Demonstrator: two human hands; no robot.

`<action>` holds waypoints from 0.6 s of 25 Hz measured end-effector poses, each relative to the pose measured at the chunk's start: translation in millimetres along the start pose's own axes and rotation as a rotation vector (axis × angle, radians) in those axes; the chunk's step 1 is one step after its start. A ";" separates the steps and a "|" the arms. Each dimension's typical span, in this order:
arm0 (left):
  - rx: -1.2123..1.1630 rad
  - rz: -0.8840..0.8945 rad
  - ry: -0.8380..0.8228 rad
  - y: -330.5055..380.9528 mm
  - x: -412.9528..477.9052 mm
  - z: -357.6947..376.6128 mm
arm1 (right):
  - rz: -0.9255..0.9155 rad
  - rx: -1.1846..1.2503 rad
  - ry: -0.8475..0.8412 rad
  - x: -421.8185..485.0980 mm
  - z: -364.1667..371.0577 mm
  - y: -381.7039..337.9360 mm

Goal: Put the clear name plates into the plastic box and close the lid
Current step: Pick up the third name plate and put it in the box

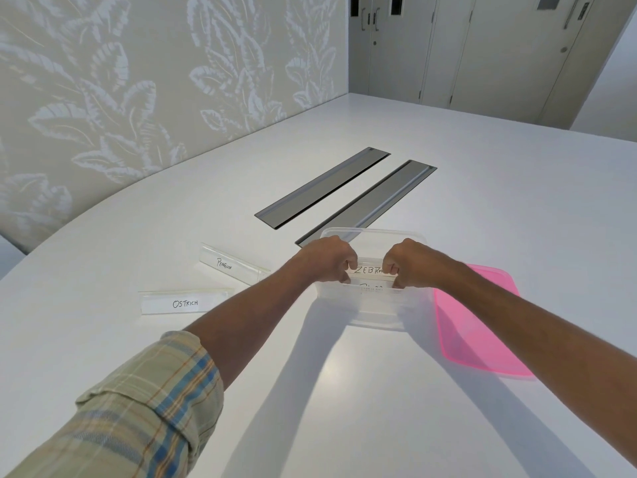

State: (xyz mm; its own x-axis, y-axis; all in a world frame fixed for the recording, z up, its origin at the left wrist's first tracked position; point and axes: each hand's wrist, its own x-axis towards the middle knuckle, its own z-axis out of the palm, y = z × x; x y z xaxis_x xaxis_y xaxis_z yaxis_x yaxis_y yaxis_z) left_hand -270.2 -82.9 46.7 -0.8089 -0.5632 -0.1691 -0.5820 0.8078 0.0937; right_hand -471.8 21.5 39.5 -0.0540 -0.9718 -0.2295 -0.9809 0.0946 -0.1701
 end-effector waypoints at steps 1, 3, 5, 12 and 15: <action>-0.038 -0.007 0.035 -1.1 -4.3 -2.3 | 0.009 0.021 0.011 -0.8 -2.5 -2.1; -0.063 -0.009 0.142 -3.0 -17.2 -7.4 | 0.028 0.071 0.067 -2.3 -7.5 -7.2; -0.011 -0.012 0.268 -3.5 -33.8 -10.0 | 0.034 0.120 0.158 -3.4 -13.2 -13.8; 0.006 -0.034 0.587 -30.2 -93.8 -9.6 | -0.002 0.278 0.477 -2.2 -33.1 -63.1; -0.023 -0.131 0.580 -54.2 -121.0 -6.2 | -0.045 0.294 0.508 1.1 -36.7 -93.4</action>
State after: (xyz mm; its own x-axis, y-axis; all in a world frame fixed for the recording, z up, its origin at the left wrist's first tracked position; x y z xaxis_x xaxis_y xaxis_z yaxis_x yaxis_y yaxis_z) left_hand -141.3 -59.6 68.1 -0.6400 -0.6665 0.3823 -0.6767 0.7246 0.1305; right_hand -387.2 3.6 90.3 -0.1672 -0.9509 0.2603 -0.8952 0.0358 -0.4442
